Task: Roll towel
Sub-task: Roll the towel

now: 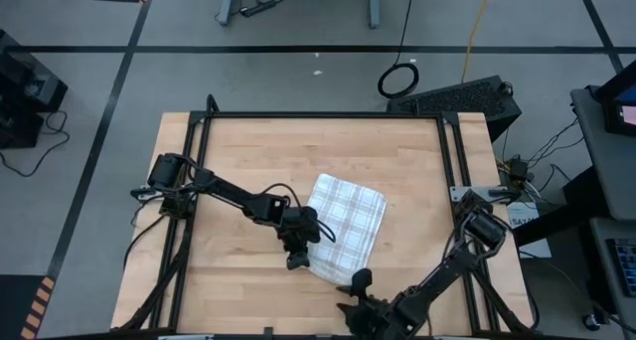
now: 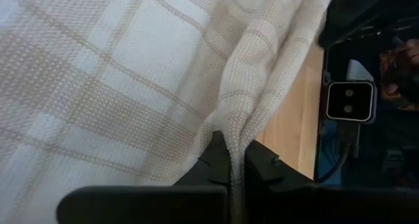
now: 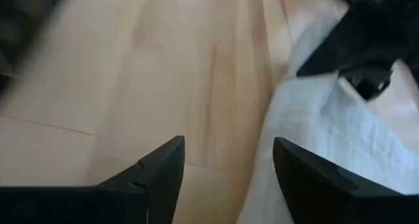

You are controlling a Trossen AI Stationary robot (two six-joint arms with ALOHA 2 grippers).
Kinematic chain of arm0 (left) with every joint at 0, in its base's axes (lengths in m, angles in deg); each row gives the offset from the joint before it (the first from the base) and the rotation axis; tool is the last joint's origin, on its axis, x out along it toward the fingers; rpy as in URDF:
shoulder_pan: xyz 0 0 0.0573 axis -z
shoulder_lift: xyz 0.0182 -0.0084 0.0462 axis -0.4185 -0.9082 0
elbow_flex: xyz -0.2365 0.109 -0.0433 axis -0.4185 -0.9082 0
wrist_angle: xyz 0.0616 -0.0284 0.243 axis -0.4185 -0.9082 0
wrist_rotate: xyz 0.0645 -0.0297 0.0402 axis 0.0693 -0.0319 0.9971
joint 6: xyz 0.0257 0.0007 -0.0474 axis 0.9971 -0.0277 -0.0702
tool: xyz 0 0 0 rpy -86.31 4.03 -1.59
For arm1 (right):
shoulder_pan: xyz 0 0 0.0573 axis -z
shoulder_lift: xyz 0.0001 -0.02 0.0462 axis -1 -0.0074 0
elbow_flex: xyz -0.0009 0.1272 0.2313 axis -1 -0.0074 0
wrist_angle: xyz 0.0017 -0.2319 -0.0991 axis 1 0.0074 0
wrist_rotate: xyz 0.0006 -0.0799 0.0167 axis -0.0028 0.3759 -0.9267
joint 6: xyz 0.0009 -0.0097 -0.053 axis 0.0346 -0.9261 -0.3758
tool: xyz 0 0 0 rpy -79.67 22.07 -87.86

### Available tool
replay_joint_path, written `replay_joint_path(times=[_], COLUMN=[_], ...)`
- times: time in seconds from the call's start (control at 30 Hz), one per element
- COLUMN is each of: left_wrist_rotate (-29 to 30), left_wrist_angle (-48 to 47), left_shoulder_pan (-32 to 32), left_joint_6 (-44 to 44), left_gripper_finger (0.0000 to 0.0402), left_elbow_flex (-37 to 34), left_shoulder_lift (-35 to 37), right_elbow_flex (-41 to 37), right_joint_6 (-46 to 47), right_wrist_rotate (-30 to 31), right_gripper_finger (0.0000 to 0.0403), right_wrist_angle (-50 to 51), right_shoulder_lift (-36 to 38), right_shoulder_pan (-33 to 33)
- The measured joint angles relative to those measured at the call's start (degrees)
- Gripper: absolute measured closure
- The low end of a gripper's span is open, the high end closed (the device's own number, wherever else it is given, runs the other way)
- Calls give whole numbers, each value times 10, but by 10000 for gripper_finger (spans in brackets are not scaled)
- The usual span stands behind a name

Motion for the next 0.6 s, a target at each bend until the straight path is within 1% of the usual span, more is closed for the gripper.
replay_joint_path(times=[0.23, 0.33, 0.4, 0.53, 0.6], left_wrist_rotate=[3, 3, 3, 3, 3], left_wrist_angle=[0, 0, 0, 0, 0], left_shoulder_pan=[-1, -1, -1, -1, -1], left_joint_6=[-4, -4, -4, -4, -4], left_gripper_finger=[392, 391, 389, 388, 388], left_elbow_flex=[0, 0, 0, 0, 0], left_shoulder_lift=[0, 0, 0, 0, 0], right_elbow_flex=[0, 0, 0, 0, 0], right_joint_6=[60, 64, 87, 109, 135], right_wrist_rotate=[1, -36, -47, -28, -28], right_gripper_finger=[181, 181, 181, 181, 181], right_wrist_angle=[76, 83, 95, 108, 125], right_shoulder_lift=[-5, -5, -5, -5, -5], right_shoulder_pan=[36, 45, 50, 51, 55])
